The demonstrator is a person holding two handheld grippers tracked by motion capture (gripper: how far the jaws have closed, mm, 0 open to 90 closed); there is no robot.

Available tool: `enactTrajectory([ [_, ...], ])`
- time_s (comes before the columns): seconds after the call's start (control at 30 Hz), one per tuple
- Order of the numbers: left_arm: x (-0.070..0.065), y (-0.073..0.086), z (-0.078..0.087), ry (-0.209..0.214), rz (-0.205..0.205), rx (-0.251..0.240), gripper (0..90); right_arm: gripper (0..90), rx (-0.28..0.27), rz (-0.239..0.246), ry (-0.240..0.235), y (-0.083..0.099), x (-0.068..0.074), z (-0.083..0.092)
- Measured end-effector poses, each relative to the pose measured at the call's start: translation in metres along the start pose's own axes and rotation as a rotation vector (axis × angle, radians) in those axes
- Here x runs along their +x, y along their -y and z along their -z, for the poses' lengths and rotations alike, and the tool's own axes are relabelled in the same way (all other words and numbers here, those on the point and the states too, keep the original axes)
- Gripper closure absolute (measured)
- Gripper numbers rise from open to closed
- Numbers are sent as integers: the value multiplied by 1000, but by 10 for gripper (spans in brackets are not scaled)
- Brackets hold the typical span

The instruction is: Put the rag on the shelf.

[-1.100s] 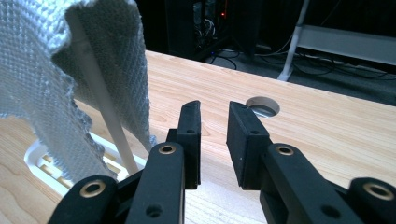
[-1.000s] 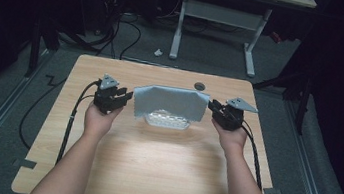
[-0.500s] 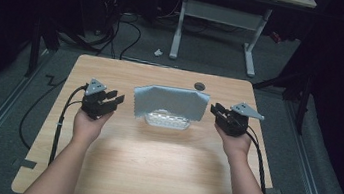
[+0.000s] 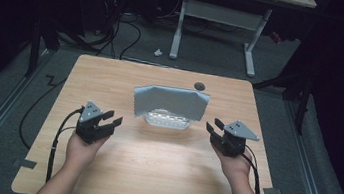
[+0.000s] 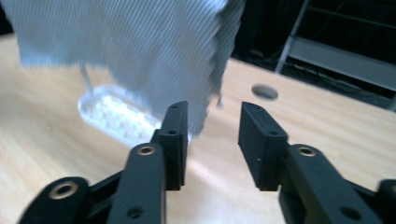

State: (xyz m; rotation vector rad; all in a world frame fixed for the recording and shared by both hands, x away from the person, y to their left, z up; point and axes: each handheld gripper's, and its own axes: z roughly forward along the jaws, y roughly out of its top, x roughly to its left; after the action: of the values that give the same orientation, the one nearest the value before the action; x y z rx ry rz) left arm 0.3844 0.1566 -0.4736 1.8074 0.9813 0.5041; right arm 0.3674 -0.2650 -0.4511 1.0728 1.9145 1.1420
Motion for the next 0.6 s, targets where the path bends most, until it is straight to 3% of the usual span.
enactTrajectory([
  [0.1,-15,15,4,41,3,24,546,570,-1,7,-5,8,9,6],
  [0.27,-47,39,13,115,-21,78,538,466,88,18,-47,32,37,18],
  [0.3,-60,49,15,143,-26,104,528,451,104,17,-57,44,49,24],
  [0.33,-60,49,15,143,-26,104,521,444,118,20,-64,50,55,27],
  [0.47,-86,65,23,122,-96,135,535,459,146,-11,-81,68,72,36],
  [0.5,-90,64,22,137,-120,154,528,452,169,-2,-105,73,77,38],
  [0.53,-93,63,22,143,-149,161,501,439,191,86,-119,74,88,37],
  [0.57,-95,64,21,150,-153,174,501,439,191,86,-119,74,88,37],
  [0.6,-94,66,18,180,-125,200,493,440,200,113,-118,74,91,34],
])
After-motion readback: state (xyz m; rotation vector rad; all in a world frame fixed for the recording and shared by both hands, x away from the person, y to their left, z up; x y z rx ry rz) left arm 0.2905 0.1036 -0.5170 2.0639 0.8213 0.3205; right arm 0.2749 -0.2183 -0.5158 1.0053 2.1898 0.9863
